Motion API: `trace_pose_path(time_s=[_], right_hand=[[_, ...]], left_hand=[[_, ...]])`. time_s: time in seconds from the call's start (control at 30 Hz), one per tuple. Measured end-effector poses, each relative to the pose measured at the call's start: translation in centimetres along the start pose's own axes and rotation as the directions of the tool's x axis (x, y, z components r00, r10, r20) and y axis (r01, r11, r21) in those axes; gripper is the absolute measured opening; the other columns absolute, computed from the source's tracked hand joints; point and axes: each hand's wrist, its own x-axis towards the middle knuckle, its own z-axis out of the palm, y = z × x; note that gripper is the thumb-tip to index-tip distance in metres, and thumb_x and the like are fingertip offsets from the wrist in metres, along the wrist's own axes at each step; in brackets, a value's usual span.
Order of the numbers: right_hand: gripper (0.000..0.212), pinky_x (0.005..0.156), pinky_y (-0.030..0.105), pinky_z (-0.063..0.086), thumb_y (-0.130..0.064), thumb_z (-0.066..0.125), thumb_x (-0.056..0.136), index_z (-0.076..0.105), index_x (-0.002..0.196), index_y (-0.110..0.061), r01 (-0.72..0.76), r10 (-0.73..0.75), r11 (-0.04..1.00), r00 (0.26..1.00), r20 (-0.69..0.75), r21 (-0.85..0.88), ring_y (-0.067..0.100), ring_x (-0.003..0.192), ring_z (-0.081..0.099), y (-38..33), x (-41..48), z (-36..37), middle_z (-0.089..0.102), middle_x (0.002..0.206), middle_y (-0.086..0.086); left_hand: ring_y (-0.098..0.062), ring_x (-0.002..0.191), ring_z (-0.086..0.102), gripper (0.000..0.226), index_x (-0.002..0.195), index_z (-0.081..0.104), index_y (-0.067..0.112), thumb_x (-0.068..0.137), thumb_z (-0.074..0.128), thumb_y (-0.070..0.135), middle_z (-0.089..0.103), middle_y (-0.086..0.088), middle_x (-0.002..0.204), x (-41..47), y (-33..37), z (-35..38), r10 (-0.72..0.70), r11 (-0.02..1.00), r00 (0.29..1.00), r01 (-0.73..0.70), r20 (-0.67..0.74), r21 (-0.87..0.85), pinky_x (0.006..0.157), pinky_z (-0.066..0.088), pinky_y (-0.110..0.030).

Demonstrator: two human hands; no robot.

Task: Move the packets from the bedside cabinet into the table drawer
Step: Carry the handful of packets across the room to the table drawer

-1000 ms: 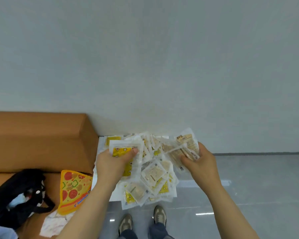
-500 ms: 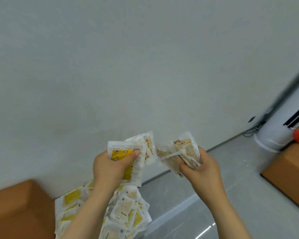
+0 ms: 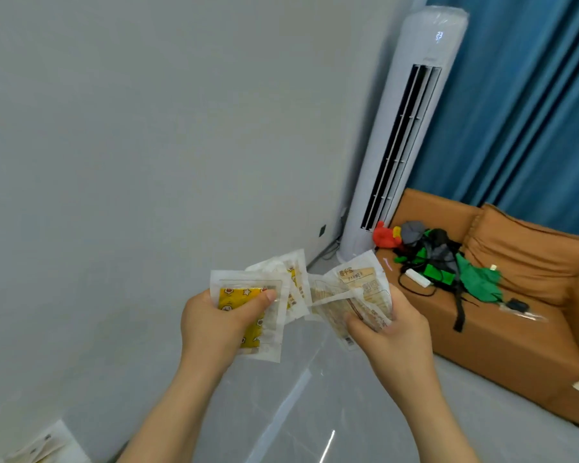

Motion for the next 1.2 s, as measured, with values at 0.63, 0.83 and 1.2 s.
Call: trace_pose_path(time_s=[0.63, 0.83, 1.2], right_hand=[[0.041, 0.063, 0.008, 0.050, -0.011, 0.073, 0.074, 0.065, 0.106, -0.035, -0.233, 0.104, 0.966, 0.750, -0.654, -0.113, -0.006, 0.087, 0.064, 11.6, 6.5, -23.0, 0.068, 0.091, -0.028], [0.036, 0.060, 0.011, 0.051, -0.010, 0.072, 0.076, 0.061, 0.094, -0.040, -0.363, 0.164, 0.927, 0.612, -0.774, -0.091, -0.005, 0.080, 0.065, 14.4, 8.7, -27.3, 0.069, 0.087, -0.026], [0.033, 0.056, 0.008, 0.046, -0.010, 0.071, 0.076, 0.060, 0.086, -0.040, -0.522, 0.173, 0.852, 0.371, -0.912, -0.050, -0.005, 0.072, 0.064, 21.5, 7.8, -39.2, 0.068, 0.079, -0.027]], left_hand=[[-0.009, 0.064, 0.070, 0.016, 0.073, 0.073, 0.021, 0.064, 0.086, 0.023, 0.074, 0.008, 0.069, 3.9, -0.3, 35.5, 0.029, 0.999, 0.754, -0.004, 0.656, -0.040, 0.055, 0.059, -0.035], [-0.017, 0.070, 0.072, 0.021, 0.074, 0.075, 0.019, 0.060, 0.087, 0.029, 0.075, 0.003, 0.071, 5.5, -1.2, 45.6, 0.021, 0.999, 0.604, -0.032, 0.797, -0.001, 0.061, 0.060, -0.045], [-0.014, 0.066, 0.071, 0.025, 0.074, 0.074, 0.019, 0.059, 0.087, 0.034, 0.074, 0.005, 0.067, -1.0, -4.2, 63.2, -0.036, 0.996, 0.368, -0.060, 0.929, 0.063, 0.063, 0.060, -0.040]])
